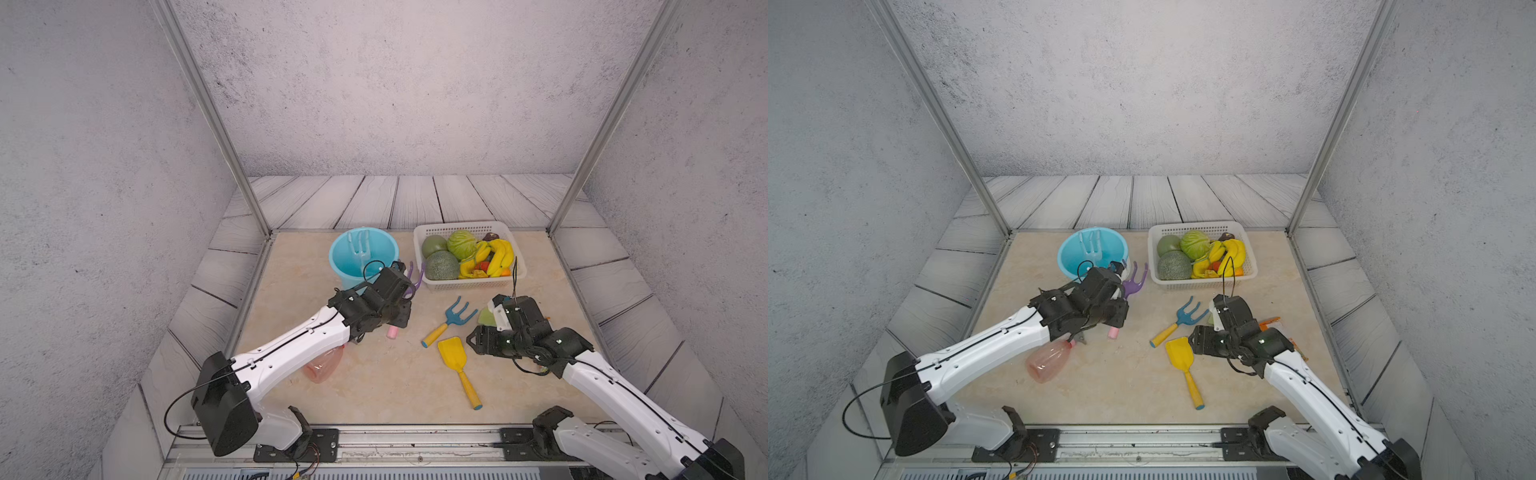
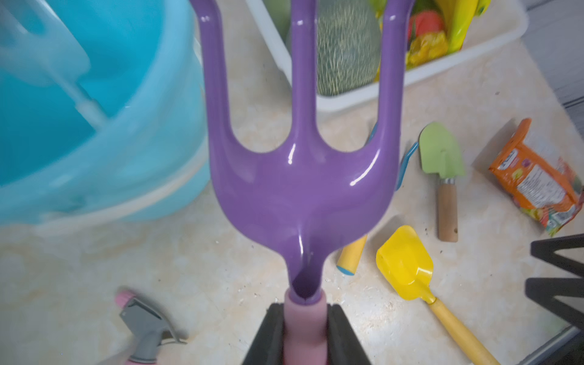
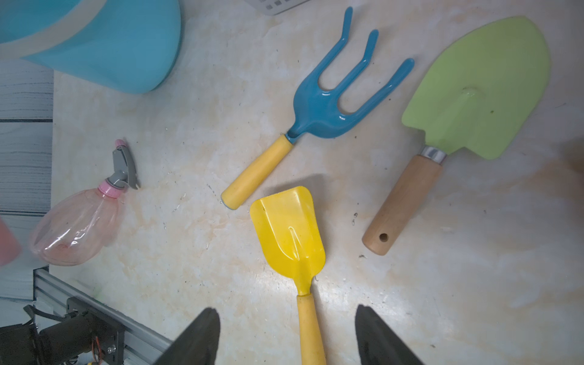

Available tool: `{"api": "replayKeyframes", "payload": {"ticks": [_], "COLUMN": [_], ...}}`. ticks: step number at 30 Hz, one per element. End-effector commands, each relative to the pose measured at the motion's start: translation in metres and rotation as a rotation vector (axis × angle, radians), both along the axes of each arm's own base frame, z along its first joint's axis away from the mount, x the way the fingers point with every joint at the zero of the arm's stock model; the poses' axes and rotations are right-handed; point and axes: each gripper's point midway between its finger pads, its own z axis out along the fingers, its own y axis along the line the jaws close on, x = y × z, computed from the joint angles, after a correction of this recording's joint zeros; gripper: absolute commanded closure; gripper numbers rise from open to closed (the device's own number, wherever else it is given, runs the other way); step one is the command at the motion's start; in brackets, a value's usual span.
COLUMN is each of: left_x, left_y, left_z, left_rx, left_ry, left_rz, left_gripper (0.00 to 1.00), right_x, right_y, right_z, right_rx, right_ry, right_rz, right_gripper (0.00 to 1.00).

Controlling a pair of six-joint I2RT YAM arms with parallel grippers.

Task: Organize the gardening tools
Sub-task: Place the gardening tool in the container.

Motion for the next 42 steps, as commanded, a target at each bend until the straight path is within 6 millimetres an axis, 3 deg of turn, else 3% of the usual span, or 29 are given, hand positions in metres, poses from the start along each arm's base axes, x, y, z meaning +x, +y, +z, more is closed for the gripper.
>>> {"api": "replayKeyframes", "payload": {"ticks": [1, 9, 13, 18, 25, 37, 42], "left_x": [0.03, 0.113, 0.152, 0.184, 0.198, 0.188, 0.185], "left_y": [0.026, 0.071, 0.078, 0.082, 0.082, 0.084, 0.082], "left_z": [0.049, 0.093, 0.09, 0.073, 0.045, -0.009, -0.019], "left_rx": [-0.003, -0.042, -0.018, -0.011, 0.004, 0.014, 0.015], "left_ry": [-0.143, -0.3, -0.349, -0.371, -0.379, -0.312, -0.282], "left_rz": [0.078, 0.236, 0.268, 0.294, 0.293, 0.288, 0.275], "left_gripper": [1.0, 1.0, 1.0, 1.0, 1.0, 1.0, 1.0], "right_x": [0.002, 0.002, 0.001, 0.001, 0.006, 0.01, 0.009], "right_y": [0.002, 0.005, 0.006, 0.006, 0.008, 0.01, 0.008], "right_z": [0.013, 0.013, 0.012, 0.008, 0.003, -0.001, 0.0], "right_rx": [0.009, 0.025, 0.023, 0.012, -0.004, -0.02, -0.021], "right_ry": [-0.034, -0.033, -0.028, -0.017, -0.003, 0.017, 0.01], "right_rz": [0.013, 0.023, 0.026, 0.028, 0.028, 0.035, 0.027], "right_gripper": [0.27, 0.27, 0.27, 0.27, 0.27, 0.27, 0.27]}}
